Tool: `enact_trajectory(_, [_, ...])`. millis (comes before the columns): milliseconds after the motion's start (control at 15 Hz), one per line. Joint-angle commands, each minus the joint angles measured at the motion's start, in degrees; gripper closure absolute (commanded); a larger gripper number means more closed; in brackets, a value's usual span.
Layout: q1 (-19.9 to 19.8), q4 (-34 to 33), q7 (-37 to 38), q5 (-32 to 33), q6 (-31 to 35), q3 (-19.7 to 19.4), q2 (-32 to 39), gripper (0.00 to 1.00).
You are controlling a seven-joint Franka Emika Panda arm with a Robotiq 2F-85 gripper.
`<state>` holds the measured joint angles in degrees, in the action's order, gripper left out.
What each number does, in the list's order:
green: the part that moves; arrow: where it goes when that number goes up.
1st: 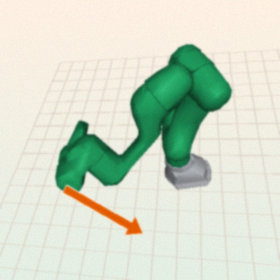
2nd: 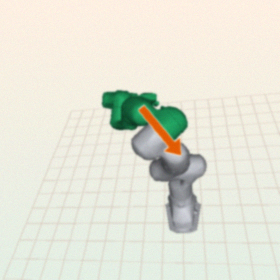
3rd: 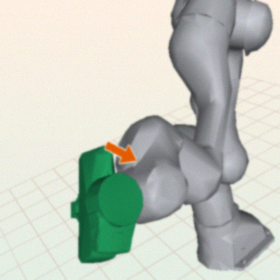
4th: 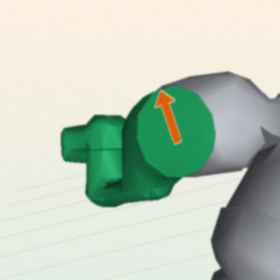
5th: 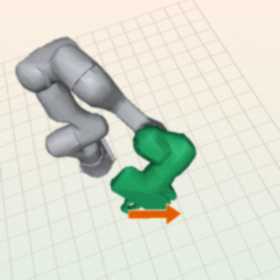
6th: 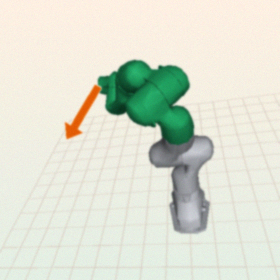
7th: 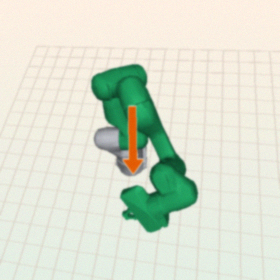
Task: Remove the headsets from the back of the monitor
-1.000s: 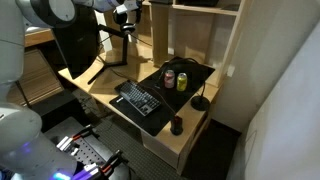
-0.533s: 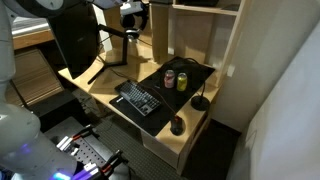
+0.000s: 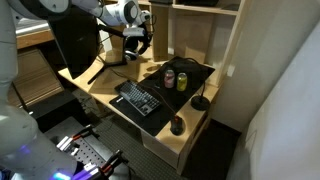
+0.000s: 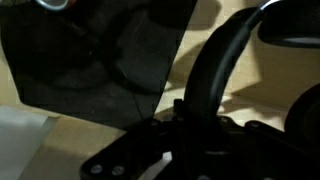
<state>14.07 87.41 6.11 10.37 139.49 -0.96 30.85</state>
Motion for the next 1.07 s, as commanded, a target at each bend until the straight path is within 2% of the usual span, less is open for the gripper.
enact_trajectory(0, [-0.87,3.46,2.86,-2.06,0.83,1.66,0.42,0.95])
enact_trajectory(67, [-0.51,1.32,1.86,-0.40,-0.25,1.03,1.24,0.95])
enact_trajectory(133, [-0.41,1.65,2.12,-0.29,-0.23,1.09,1.82,0.81])
enact_trajectory(267, [-0.37,1.56,2.11,-0.19,-0.22,1.07,2.27,0.81])
enact_trajectory(333, [-0.52,0.61,2.12,-0.37,-0.97,1.03,3.25,0.95])
enact_trajectory(733, [-0.58,-4.45,8.67,-0.78,-0.85,-1.85,11.73,0.95])
enact_trajectory(1000, [-1.81,-8.66,10.02,-4.39,-0.98,-0.41,16.37,0.95])
